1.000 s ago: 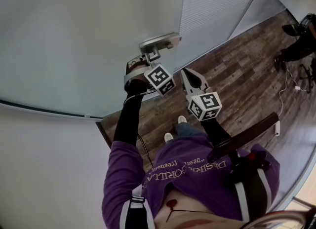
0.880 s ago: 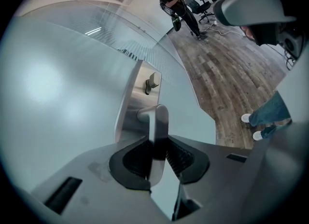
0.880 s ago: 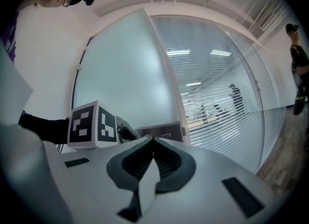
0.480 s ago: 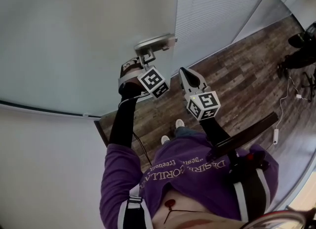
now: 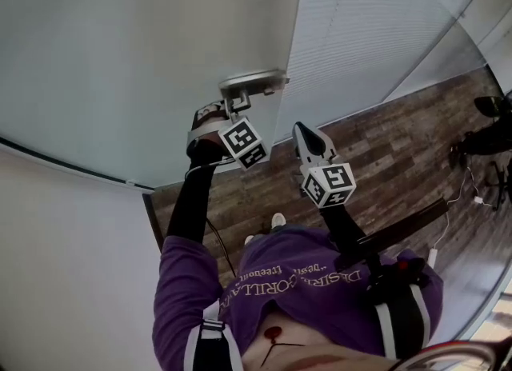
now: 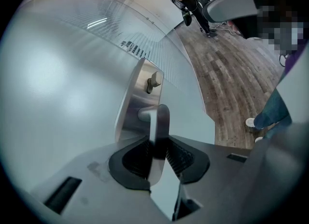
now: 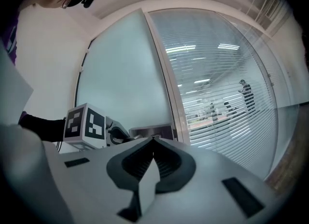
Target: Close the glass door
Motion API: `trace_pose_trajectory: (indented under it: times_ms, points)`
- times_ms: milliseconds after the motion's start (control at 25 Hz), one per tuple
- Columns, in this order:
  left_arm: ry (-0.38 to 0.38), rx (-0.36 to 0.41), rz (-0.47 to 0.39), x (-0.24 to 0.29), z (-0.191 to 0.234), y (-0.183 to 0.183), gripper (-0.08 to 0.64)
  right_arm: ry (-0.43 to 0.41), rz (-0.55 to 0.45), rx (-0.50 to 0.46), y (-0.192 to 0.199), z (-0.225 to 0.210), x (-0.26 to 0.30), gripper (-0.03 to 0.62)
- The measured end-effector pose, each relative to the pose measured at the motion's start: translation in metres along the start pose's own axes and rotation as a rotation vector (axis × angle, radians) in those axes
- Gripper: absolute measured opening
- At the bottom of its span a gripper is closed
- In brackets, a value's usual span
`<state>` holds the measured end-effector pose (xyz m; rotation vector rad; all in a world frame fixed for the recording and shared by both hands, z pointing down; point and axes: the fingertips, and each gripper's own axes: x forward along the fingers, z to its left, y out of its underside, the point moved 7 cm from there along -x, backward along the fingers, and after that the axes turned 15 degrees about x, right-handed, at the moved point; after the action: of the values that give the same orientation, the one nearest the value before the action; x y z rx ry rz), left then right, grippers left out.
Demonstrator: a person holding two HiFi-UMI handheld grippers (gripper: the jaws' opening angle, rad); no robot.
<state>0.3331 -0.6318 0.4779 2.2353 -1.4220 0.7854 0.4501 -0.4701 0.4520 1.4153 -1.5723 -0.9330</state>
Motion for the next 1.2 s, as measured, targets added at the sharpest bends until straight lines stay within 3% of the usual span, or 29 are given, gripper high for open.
trace_pose_trajectory:
  times_ms: [480,1200]
  points:
    - [-0.008,-0.040,0.028,0.015,0.007,0.006,0.086,-0.030,0.021,0.031,0.009,-0.024,-0.002,-0.003]
    - [-0.031,-0.042,0.027,0.032,0.016,0.012,0.087,0.018,-0.018,0.069,0.004,-0.020,0.029,-0.003]
